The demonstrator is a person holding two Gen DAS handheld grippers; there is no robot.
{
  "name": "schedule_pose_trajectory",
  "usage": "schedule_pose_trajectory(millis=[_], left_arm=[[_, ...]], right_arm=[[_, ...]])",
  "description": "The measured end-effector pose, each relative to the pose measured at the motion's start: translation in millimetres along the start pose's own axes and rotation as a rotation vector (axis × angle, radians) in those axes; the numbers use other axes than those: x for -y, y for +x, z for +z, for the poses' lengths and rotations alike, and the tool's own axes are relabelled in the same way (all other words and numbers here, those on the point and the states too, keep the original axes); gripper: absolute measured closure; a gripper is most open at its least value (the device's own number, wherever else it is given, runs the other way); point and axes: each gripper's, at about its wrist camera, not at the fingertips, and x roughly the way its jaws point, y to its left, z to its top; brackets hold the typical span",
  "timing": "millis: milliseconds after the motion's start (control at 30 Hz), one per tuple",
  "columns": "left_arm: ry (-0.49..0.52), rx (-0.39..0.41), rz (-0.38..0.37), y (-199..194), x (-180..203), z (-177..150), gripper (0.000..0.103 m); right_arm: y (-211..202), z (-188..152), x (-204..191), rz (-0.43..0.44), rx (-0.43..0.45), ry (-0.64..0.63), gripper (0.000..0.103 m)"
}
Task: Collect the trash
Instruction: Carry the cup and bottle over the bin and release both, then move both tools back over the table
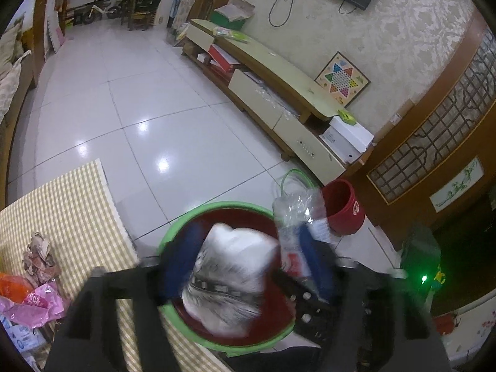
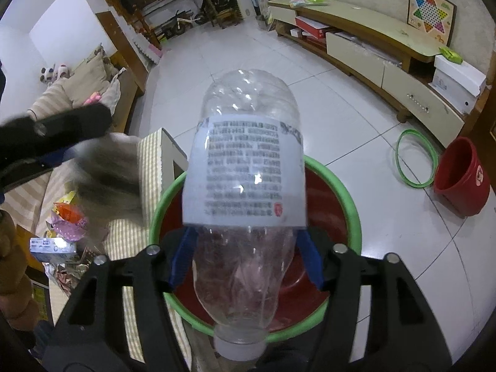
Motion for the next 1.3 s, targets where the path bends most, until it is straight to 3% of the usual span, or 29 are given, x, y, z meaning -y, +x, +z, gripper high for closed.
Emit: schedule_pose_trajectory(millis=[133, 267, 633, 967, 1300], left_arm=[[-0.015, 0.017, 0.009, -6.7, -6.9, -0.4, 0.015], [-0.045, 0.026, 0.014, -18.8, -18.4, -3.0, 0.013], [-0.066, 0.087, 0.071, -80.9, -55.9, -32.5, 0.008], [-0.066, 0.123, 0.174, -152.5, -100.6, -76.6, 0.008], [-0.246, 0.173, 0.28, -221.6, -191.4, -141.0, 0.008]], right_arm=[[-0.1, -0.7, -3.8, -0.001, 0.001, -0.017, 0.019], [-0.9, -2.7, -8.7, -0.002, -0.002, -0.024, 0.013], [-17.9, -12.2, -48.9, 0.022, 0.01, -0.073, 0.009], [-16.5, -31.2, -126.2, 0.061, -0.002, -0.173, 0.006], [-5.0, -57.0, -210.8, 0.109, -0.043, -0.299, 0.005]])
